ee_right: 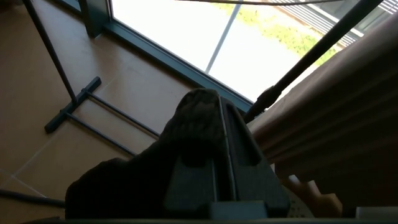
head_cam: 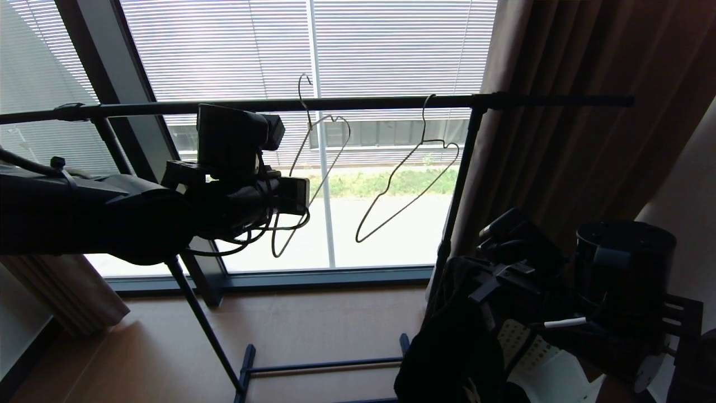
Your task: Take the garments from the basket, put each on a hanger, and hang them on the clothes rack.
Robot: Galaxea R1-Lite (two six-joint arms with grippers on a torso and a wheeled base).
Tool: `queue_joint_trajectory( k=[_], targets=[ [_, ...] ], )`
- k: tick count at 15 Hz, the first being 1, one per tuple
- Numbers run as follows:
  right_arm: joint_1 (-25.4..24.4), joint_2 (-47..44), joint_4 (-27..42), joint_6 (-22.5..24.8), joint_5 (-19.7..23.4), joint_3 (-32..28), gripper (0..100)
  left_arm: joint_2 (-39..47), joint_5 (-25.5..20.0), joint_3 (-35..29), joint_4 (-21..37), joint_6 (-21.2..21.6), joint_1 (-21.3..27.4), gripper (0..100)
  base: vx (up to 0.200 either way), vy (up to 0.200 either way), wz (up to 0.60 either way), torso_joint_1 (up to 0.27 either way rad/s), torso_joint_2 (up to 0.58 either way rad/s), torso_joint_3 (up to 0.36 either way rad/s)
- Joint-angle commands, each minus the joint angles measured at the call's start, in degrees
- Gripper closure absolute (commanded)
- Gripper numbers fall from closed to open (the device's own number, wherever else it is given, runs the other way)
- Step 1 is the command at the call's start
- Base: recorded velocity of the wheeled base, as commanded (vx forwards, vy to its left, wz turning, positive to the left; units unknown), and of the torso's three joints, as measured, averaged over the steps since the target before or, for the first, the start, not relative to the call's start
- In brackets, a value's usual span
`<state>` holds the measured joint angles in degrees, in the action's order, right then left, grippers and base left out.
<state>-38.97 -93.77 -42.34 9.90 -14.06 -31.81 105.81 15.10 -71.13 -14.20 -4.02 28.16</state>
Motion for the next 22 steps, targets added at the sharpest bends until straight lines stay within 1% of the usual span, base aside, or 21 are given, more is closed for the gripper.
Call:
queue_joint_trajectory(
  k=[1, 4, 6, 7, 8, 10, 11, 12, 13, 15, 16, 17, 18, 19, 20, 21, 22],
  targets=[
    [-0.05, -0.01, -0.03, 0.03, 0.08, -0.01, 100, -2.28, 0.01, 1.43, -0.04, -0.02, 0.32, 100, 0.000, 0.000, 0.00, 0.000, 0.00, 0.000],
    [-0.05, -0.10, -0.03, 0.03, 0.08, -0.01, 100, -4.83, 0.01, 4.42, -0.04, -0.02, 0.84, 100, 0.000, 0.000, 0.00, 0.000, 0.00, 0.000],
    [-0.14, -0.10, -0.03, 0.03, 0.08, -0.01, 100, -8.61, -0.07, 8.38, -0.04, -0.02, 1.46, 100, 0.000, 0.000, 0.00, 0.000, 0.00, 0.000],
    [-0.14, -0.10, -0.03, 0.03, 0.08, -0.01, 100, -9.05, -0.07, 8.91, -0.04, -0.02, 1.55, 100, 0.000, 0.000, 0.00, 0.000, 0.00, 0.000],
    [-0.14, -0.10, -0.03, 0.03, -0.01, -0.01, 100, -11.95, -0.16, 12.68, -0.12, 0.07, 1.63, 100, 0.000, 0.000, 0.00, 0.000, 0.00, 0.000],
    [-0.14, -0.01, -0.03, 0.03, -0.09, 0.25, 100, -16.34, -0.34, 18.31, -0.30, 0.16, 1.90, 100, 0.000, 0.000, 0.00, 0.000, 0.00, 0.000],
    [-0.23, 0.17, -0.03, 0.03, -0.18, 0.34, 100, -17.84, -0.43, 20.07, -0.39, 0.24, 1.99, 100, 0.000, 0.000, 0.00, 0.000, 0.00, 0.000],
    [-1.37, 0.52, -0.03, 0.03, -0.45, 0.52, 100, -22.41, -0.60, 25.25, -0.48, 0.24, 2.43, 100, 0.000, 0.000, 0.00, 0.000, 0.00, 0.000],
    [-1.46, 0.61, -0.03, 0.03, -0.53, 0.78, 100, -24.43, -0.78, 27.27, -0.56, 0.16, 2.69, 100, 0.000, 0.000, 0.00, 0.000, 0.00, 0.000],
    [-1.81, 0.96, -0.03, 0.12, -0.71, 1.13, 100, -33.39, -2.71, 35.54, -0.56, 0.24, 2.78, 100, 0.000, 0.000, 0.00, 0.000, 0.00, 0.000],
    [-1.72, 1.22, -0.03, 0.12, -0.89, 1.13, 100, -36.56, -4.12, 38.35, -0.56, 0.33, 2.78, 100, 0.000, 0.000, 0.00, 0.000, 0.00, 0.000],
    [-1.72, 1.40, -0.03, 0.12, -0.89, 1.13, 100, -42.09, -7.81, 43.45, -0.56, 1.56, 2.78, 100, 0.000, 0.000, 0.00, 0.000, 0.00, 0.000],
    [-1.72, 1.48, -0.03, 0.12, -0.97, 1.13, 100, -45.87, -10.89, 46.61, -0.56, 3.58, 2.69, 100, 0.000, 0.000, 0.00, 0.000, 0.00, 0.000],
    [-1.72, 1.75, -0.03, 0.12, -0.97, 1.13, 100, -48.16, -13.35, 48.28, -0.56, 4.81, 2.51, 100, 0.000, 0.000, 0.00, 0.000, 0.00, 0.000],
    [-1.72, 1.75, -0.03, 0.12, -1.85, 1.22, 100, -52.90, -19.32, 51.62, -0.56, 7.36, 2.25, 100, 0.000, 0.000, 0.00, 0.000, 0.00, 0.000],
    [-1.72, 1.75, -0.03, 0.12, -2.82, 1.22, 100, -54.05, -20.64, 52.41, -0.56, 8.07, 2.25, 100, 0.000, 0.000, 0.00, 0.000, 0.00, 0.000],
    [-1.72, 1.66, -0.03, 0.12, -5.10, 1.13, 100, -55.19, -22.31, 53.64, -0.56, 8.68, 2.25, 100, 0.000, 0.000, 0.00, 0.000, 0.00, 0.000]
  ],
)
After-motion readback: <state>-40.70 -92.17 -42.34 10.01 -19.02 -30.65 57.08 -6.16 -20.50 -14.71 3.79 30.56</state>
